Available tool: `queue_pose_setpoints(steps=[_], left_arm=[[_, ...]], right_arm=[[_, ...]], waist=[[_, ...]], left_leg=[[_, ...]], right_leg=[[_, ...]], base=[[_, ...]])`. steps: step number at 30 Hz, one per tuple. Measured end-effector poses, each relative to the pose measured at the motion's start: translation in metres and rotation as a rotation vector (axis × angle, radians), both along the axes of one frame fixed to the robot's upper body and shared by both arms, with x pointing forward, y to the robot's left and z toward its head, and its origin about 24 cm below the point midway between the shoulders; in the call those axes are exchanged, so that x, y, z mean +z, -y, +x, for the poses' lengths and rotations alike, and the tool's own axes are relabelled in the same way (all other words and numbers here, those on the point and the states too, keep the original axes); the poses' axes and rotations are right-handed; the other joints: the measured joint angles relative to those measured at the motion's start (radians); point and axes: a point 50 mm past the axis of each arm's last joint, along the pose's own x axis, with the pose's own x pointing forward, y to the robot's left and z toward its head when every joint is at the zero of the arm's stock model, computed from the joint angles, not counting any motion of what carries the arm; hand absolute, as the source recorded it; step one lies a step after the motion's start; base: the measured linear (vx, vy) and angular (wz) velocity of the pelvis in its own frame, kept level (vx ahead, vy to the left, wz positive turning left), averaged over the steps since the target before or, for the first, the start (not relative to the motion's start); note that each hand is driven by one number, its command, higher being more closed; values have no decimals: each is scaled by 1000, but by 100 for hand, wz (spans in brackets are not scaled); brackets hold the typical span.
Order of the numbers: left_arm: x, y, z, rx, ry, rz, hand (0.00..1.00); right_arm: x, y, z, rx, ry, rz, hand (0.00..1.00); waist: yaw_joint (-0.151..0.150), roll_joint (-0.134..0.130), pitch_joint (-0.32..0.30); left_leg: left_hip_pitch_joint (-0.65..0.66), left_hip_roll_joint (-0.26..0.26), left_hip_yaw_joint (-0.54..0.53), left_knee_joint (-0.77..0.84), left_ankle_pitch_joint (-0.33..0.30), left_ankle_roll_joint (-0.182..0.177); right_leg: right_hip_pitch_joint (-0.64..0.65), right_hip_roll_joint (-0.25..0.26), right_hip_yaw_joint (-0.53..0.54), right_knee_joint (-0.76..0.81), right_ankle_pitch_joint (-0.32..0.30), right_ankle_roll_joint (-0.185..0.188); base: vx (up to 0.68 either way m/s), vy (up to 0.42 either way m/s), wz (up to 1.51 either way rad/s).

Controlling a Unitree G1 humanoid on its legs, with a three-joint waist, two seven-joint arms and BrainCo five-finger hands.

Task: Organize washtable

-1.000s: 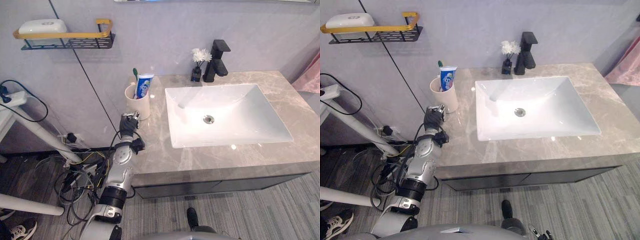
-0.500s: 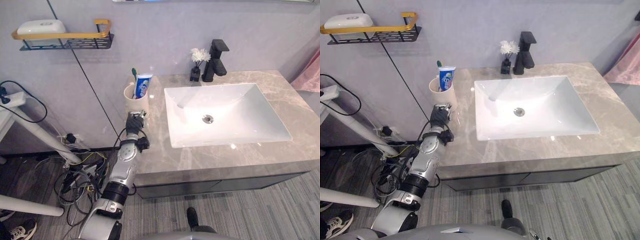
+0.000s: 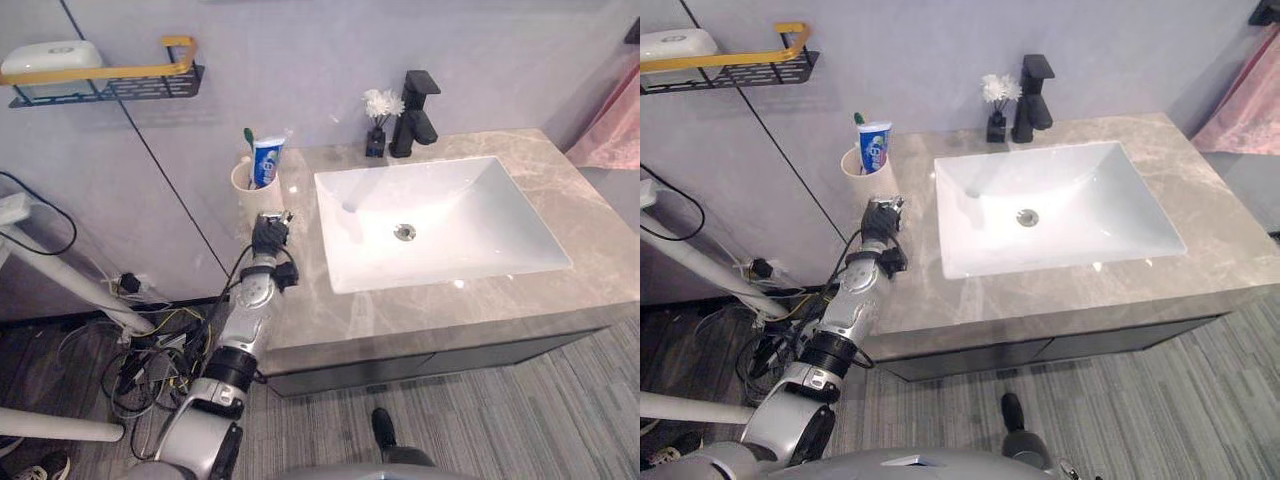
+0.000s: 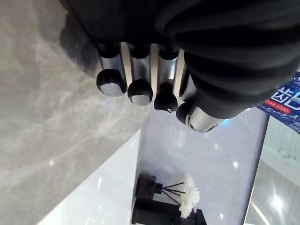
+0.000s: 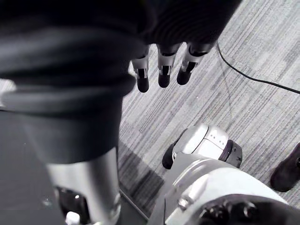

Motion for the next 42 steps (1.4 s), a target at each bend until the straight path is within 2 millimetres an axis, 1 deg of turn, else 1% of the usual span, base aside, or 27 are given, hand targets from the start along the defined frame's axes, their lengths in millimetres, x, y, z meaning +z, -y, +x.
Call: queue_pose_setpoints(steps=[3, 8, 14, 21, 24, 28, 36, 42], left_arm=[[2, 0, 2, 3, 1, 1, 100], [3, 2, 2, -7, 3, 5, 100], [4, 15, -3, -81, 16, 27, 100], [-2, 23, -7, -130, 2, 42, 100], [-10, 22, -11, -131, -17, 37, 100], [-11, 22, -12, -132, -17, 36, 100], [-10, 19, -12, -128, -8, 29, 100], [-9, 11, -10, -93, -6, 16, 100]], right_arm=[[0, 1, -1, -4, -3, -1, 0], [0, 1, -3, -21, -4, -2, 0], [0, 3, -2, -29, 0, -6, 0], [-1, 2, -2, -55, -1, 9, 0], [-1, 2, -3, -55, -5, 11, 0], [-1, 3, -3, -52, -7, 10, 0], [-2, 2, -4, -52, -12, 13, 0], [-2, 0, -2, -52, -8, 19, 0]], waist=[[-5, 5, 0], [-4, 8, 2], [0, 18, 10], [0, 14, 14], [-1, 14, 14], [5, 13, 14], [5, 11, 15], [-1, 1, 20]], left_leg=[[-2, 0, 5, -2, 0, 0], [-3, 0, 5, -2, 0, 0], [-2, 0, 3, -2, 0, 0], [0, 0, -12, 5, 0, 0], [3, 1, -21, 7, 0, 0], [1, 2, -28, 8, 0, 1], [3, 2, -28, 7, 0, 1], [7, 2, -19, 7, 0, 1]], right_leg=[[-6, 3, 5, 0, 1, -1], [-7, 2, 5, 0, 1, 0], [-4, 2, 3, 0, 1, 0], [14, -2, -10, 0, 0, -1], [25, -4, -22, 0, -3, -2], [27, -6, -29, 0, -3, -2], [28, -6, -29, 0, -4, -2], [30, -4, -24, 0, -4, -2]], base=[[2, -5, -7], [0, 0, 0], [0, 0, 0], [-9, 0, 5], [-18, 0, 11], [-11, -2, 6], [0, 0, 0], [-2, 0, -1]])
